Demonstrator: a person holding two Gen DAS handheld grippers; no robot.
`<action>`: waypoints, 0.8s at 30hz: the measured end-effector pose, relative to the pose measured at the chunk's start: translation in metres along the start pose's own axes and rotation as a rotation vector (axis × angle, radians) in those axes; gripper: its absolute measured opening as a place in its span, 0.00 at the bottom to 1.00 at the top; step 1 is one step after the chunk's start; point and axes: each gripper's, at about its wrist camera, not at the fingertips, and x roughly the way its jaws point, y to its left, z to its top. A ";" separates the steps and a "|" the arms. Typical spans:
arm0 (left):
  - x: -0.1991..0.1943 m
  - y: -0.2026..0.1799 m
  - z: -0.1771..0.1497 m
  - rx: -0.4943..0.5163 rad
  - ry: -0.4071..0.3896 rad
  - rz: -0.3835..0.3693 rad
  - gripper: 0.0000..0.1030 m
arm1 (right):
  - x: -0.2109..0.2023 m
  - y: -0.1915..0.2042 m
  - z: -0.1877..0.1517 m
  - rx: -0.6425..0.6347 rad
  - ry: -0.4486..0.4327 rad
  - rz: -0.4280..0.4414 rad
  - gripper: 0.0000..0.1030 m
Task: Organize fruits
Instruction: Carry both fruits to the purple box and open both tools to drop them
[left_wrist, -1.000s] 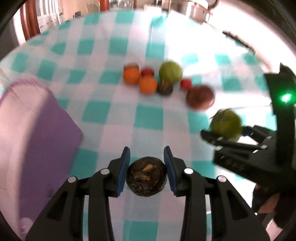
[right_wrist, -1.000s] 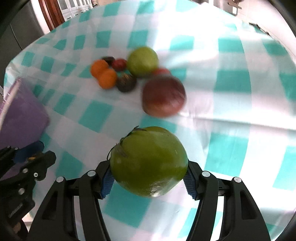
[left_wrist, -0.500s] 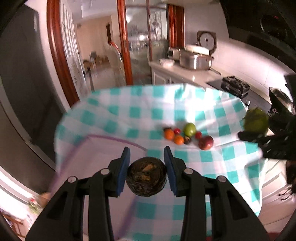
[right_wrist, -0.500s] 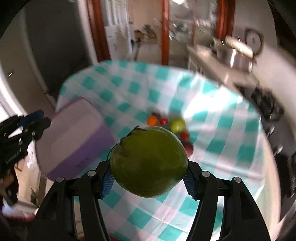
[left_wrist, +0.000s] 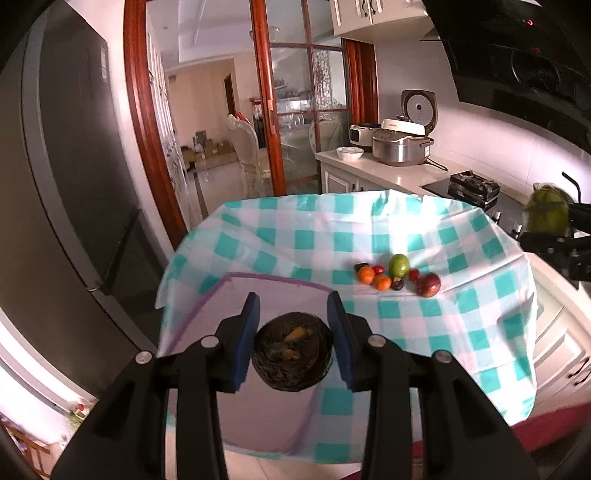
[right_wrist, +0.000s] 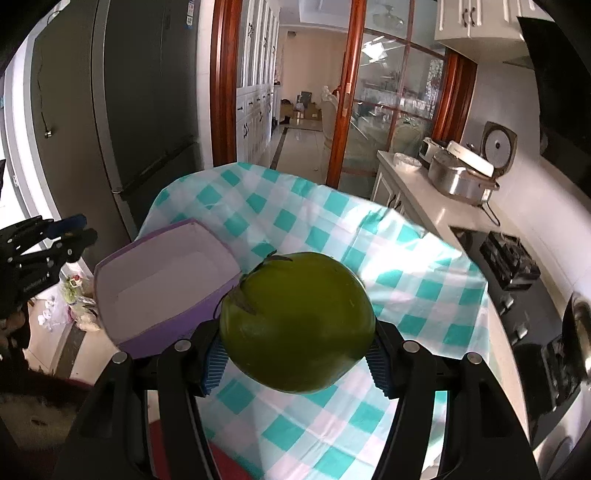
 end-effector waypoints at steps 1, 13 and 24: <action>-0.003 0.006 -0.005 -0.002 -0.005 0.012 0.37 | -0.002 0.002 -0.006 0.004 0.006 -0.008 0.60; 0.011 0.059 -0.061 -0.141 0.118 0.030 0.37 | 0.023 0.026 -0.023 -0.018 0.095 -0.018 0.60; 0.078 0.079 -0.082 -0.239 0.288 0.067 0.37 | 0.141 0.111 0.042 -0.229 0.188 0.184 0.60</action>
